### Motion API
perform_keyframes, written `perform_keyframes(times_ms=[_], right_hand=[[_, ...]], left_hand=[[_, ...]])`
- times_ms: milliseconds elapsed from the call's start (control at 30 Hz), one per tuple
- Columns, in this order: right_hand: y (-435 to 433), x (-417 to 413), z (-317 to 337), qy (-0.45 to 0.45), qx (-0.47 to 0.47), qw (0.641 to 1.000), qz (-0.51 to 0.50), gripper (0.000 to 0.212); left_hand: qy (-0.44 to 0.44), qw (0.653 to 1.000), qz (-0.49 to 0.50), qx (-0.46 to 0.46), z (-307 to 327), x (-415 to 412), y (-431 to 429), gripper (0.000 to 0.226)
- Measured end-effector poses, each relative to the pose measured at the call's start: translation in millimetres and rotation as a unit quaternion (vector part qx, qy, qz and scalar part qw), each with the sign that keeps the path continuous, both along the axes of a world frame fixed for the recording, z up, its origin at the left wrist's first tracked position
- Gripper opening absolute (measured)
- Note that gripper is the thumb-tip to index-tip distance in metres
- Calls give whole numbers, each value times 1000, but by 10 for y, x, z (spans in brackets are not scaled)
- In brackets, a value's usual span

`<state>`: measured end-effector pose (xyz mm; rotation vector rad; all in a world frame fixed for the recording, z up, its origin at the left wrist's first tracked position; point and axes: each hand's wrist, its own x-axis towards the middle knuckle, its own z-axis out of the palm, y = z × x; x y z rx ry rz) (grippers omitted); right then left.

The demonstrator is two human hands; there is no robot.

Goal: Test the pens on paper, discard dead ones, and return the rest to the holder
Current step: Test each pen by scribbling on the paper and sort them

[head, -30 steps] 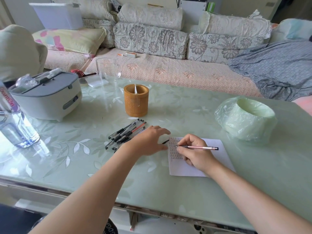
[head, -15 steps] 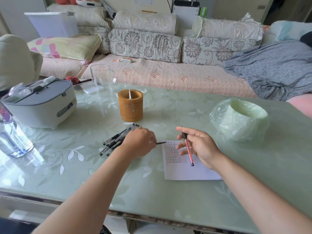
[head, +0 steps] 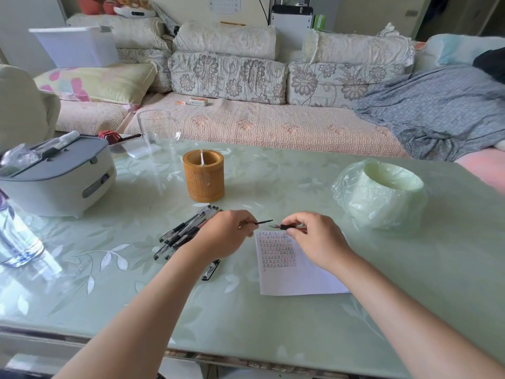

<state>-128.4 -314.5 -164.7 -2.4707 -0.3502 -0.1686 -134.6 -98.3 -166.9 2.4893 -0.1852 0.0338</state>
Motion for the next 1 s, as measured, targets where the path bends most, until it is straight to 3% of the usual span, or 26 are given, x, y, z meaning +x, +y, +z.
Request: perform_keyframes(times_ms=[267,367,467,567,667,833,1000], right_hand=[[8,-7,-42,45,-9,996,76,19],[-5,-21,-43,33,-99,989,102,26],[6,-67,4,-6,-183,972,145,11],[35,-97,29,-56,-220,963,146,32],[50,-94,24,-96,-234,958,138,52],[98,-110,-33,-139,-278,942,128,69],[133,-141,-61,-155,-286,936,136,65]], left_hand=[[-11,999,-53,-1,8,-65,-75,8],[10,996,-61,-59,4,-73,-93,10],[49,987,-75,-134,26,-110,-138,17],[157,957,-99,-221,124,-183,-164,13],[187,953,-79,-223,169,-218,-173,22],[195,956,-37,-215,128,-259,-240,12],[236,957,-31,-168,156,-296,-233,20]])
